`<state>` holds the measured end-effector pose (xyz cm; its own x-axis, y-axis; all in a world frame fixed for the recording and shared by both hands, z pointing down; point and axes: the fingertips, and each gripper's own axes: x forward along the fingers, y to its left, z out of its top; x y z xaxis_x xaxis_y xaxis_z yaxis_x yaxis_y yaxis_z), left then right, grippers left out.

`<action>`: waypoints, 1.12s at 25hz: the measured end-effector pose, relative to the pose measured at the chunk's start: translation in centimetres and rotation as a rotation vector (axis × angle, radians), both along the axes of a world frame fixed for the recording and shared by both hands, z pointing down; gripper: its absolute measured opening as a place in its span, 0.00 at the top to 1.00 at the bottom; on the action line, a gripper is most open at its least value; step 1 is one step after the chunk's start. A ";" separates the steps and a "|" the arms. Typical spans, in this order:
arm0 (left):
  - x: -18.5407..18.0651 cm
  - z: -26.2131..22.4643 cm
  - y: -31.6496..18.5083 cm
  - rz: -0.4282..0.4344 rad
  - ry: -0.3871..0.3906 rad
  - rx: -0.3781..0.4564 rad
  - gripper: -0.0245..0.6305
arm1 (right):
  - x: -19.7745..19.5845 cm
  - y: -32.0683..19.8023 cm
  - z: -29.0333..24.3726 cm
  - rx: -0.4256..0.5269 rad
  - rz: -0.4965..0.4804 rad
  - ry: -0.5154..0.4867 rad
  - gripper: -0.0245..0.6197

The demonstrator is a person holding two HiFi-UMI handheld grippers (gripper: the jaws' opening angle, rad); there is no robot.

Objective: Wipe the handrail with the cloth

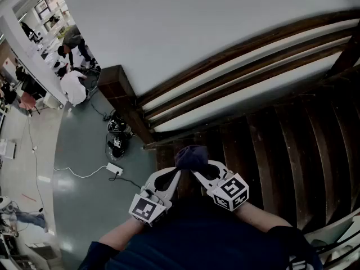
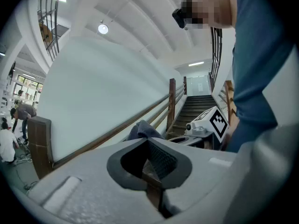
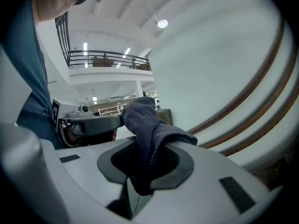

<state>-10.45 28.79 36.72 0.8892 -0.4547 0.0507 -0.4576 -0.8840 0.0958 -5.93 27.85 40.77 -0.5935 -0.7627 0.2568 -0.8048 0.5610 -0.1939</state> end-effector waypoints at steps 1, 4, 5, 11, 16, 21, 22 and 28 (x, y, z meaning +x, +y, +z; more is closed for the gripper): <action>0.1 0.0 0.0 -0.003 -0.001 -0.005 0.96 | 0.1 0.0 0.1 -0.001 0.000 0.001 0.83; 0.2 0.1 0.1 -0.006 -0.004 -0.011 0.96 | 0.2 0.2 0.3 -0.005 0.000 0.005 0.83; 0.2 0.1 0.2 -0.006 -0.004 -0.010 0.96 | 0.2 0.2 0.3 -0.005 0.000 0.007 0.83; -0.4 -0.3 0.0 -0.017 0.004 -0.018 0.96 | 0.0 0.1 0.1 -0.014 0.005 -0.005 0.83; -0.7 -0.1 0.3 -0.010 0.019 -0.020 0.96 | -0.2 0.1 0.4 -0.026 0.018 -0.018 0.83; -2.2 1.0 -0.2 -0.026 0.036 -0.044 0.96 | -1.1 -0.1 1.6 -0.046 0.031 -0.023 0.83; -2.5 1.1 -0.4 -0.030 0.040 -0.049 0.96 | -1.3 -0.2 1.7 -0.048 0.033 -0.027 0.83; -2.9 1.1 -3.1 -0.040 0.037 -0.049 0.96 | -0.6 -3.0 2.1 -0.050 0.054 -0.037 0.83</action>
<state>-13.40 25.67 37.79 0.8722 -0.4874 0.0411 -0.4874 -0.8591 0.1564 -6.57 24.86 42.83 -0.5616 -0.7806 0.2745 -0.8255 0.5057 -0.2507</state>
